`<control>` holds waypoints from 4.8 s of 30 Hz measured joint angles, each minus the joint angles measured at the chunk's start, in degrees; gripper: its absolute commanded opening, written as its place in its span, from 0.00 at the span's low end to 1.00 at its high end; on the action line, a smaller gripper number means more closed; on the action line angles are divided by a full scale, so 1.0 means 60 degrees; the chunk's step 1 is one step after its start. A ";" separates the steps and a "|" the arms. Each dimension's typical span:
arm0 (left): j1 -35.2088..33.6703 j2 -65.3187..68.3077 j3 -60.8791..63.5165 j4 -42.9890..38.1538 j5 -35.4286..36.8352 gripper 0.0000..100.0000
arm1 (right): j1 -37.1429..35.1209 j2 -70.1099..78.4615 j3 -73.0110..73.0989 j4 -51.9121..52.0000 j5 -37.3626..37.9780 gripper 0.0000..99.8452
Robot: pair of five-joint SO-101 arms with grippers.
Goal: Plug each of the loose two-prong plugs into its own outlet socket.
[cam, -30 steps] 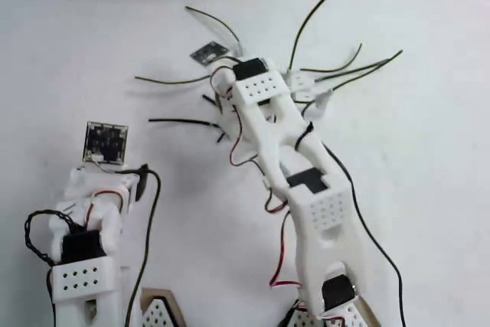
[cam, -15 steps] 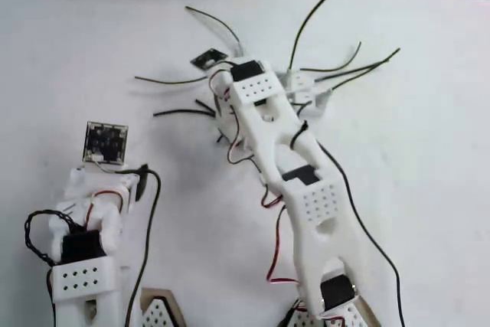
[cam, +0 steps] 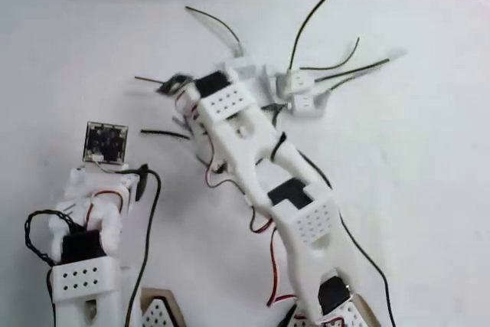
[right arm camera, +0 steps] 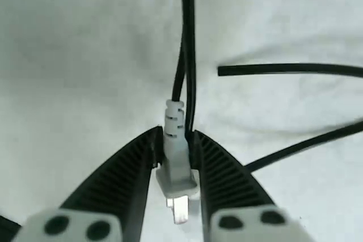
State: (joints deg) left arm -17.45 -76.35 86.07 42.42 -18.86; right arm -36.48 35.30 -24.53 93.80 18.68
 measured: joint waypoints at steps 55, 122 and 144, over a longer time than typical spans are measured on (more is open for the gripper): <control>0.0000 0.0000 0.0000 0.0000 -0.0015 0.29 | -0.0806 -0.0322 0.2359 -0.0894 -0.0689 0.09; 0.0000 0.0000 0.0000 0.0000 -0.0015 0.29 | -0.0366 -0.2139 0.1407 0.0249 -0.1304 0.02; 0.0000 0.0000 0.0000 0.0000 -0.0015 0.29 | -0.0366 -0.9011 0.7004 -0.2960 -0.1817 0.02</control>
State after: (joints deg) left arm -17.45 -76.35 86.07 42.42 -18.95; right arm -38.68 -18.77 17.49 76.04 7.78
